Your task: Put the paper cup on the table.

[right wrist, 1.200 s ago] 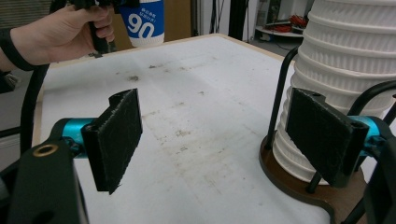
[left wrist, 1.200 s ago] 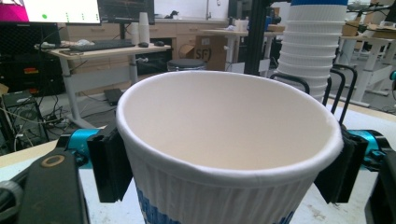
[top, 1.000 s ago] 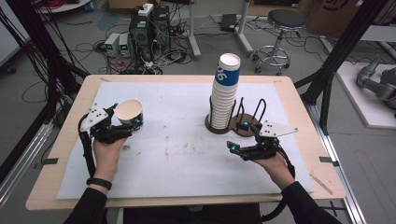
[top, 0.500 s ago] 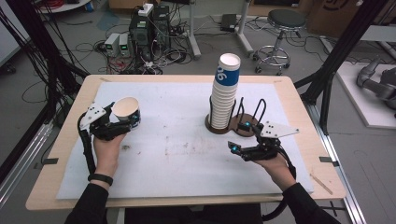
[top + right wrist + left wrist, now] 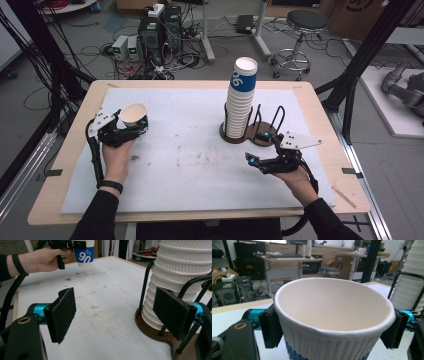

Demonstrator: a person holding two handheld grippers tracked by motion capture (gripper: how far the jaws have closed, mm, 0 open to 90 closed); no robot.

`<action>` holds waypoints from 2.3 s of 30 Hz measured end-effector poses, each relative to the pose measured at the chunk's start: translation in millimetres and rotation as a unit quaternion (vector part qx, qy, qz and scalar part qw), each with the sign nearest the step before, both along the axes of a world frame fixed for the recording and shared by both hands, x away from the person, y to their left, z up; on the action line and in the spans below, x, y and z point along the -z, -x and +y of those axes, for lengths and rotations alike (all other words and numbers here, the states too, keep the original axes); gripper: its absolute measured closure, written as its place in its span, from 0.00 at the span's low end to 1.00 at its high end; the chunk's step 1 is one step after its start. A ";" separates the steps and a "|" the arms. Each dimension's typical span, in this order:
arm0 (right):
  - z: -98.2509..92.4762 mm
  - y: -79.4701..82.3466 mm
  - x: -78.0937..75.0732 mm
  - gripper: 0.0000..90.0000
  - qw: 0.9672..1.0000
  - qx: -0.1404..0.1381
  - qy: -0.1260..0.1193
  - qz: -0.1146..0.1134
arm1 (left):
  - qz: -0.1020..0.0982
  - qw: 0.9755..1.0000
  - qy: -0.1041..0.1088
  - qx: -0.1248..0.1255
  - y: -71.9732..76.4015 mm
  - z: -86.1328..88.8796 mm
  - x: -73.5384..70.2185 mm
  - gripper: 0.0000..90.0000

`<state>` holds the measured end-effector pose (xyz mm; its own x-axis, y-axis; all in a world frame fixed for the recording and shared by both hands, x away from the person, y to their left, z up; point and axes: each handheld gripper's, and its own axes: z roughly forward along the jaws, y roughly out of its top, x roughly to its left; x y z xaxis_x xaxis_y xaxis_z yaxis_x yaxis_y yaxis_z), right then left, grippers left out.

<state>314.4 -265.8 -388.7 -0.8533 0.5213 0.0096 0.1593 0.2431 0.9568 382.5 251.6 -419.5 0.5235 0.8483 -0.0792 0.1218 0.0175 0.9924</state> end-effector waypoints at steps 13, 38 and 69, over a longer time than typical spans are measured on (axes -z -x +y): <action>-2.2 1.6 0.7 0.21 1.000 0.003 0.000 0.002 | 0.021 0.999 -0.013 -0.021 -17.8 1.6 16.4 0.23; -3.0 1.4 1.8 0.21 1.000 0.005 0.001 0.003 | 0.075 0.995 -0.057 -0.033 -20.5 -0.3 19.7 0.21; 3.7 -2.5 1.0 0.21 1.000 -0.010 -0.002 0.001 | 0.101 0.991 -0.072 -0.048 -10.2 -1.3 16.3 0.07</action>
